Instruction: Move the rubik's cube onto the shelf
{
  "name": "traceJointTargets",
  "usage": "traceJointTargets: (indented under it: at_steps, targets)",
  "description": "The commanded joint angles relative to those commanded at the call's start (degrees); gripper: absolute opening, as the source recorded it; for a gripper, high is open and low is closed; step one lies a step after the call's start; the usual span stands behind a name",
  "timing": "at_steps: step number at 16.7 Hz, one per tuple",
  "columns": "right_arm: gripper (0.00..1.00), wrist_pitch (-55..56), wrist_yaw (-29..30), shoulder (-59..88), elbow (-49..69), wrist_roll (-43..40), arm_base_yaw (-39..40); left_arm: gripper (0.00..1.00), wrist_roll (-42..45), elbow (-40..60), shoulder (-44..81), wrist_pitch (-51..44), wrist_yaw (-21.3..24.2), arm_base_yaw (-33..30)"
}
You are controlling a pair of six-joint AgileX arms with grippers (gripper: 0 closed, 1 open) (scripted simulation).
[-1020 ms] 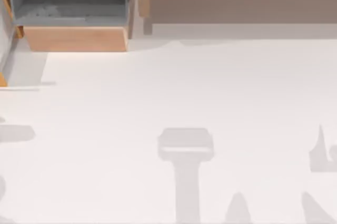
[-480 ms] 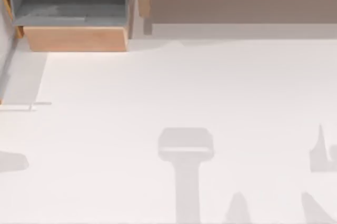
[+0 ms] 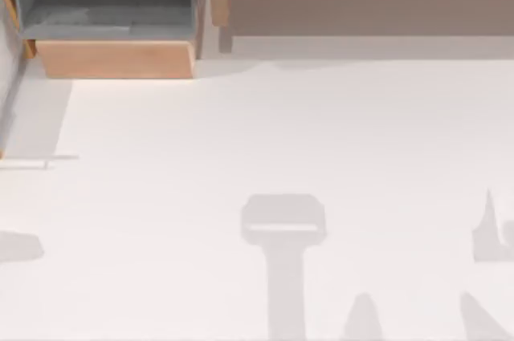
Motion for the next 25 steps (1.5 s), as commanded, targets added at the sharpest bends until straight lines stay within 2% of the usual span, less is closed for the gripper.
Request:
traceJointTargets:
  at_steps: [6,7,16,21,25]
  targets:
    - [1.0,0.0,0.0,0.0,0.0,0.0,0.0,0.98,0.0,0.0,0.0,0.0,0.0,0.0]
    - [1.0,0.0,0.0,0.0,0.0,0.0,0.0,1.0,0.0,0.0,0.0,0.0,0.0,0.0]
    - [1.0,0.0,0.0,0.0,0.0,0.0,0.0,1.0,0.02,-0.11,-0.07,0.12,0.13,0.07]
    - [1.0,0.0,0.0,0.0,0.0,0.0,0.0,1.0,0.18,-3.42,-1.26,2.06,2.82,2.76]
    - [1.0,0.0,0.0,0.0,0.0,0.0,0.0,1.0,0.17,-3.26,-1.01,1.95,2.73,2.52]
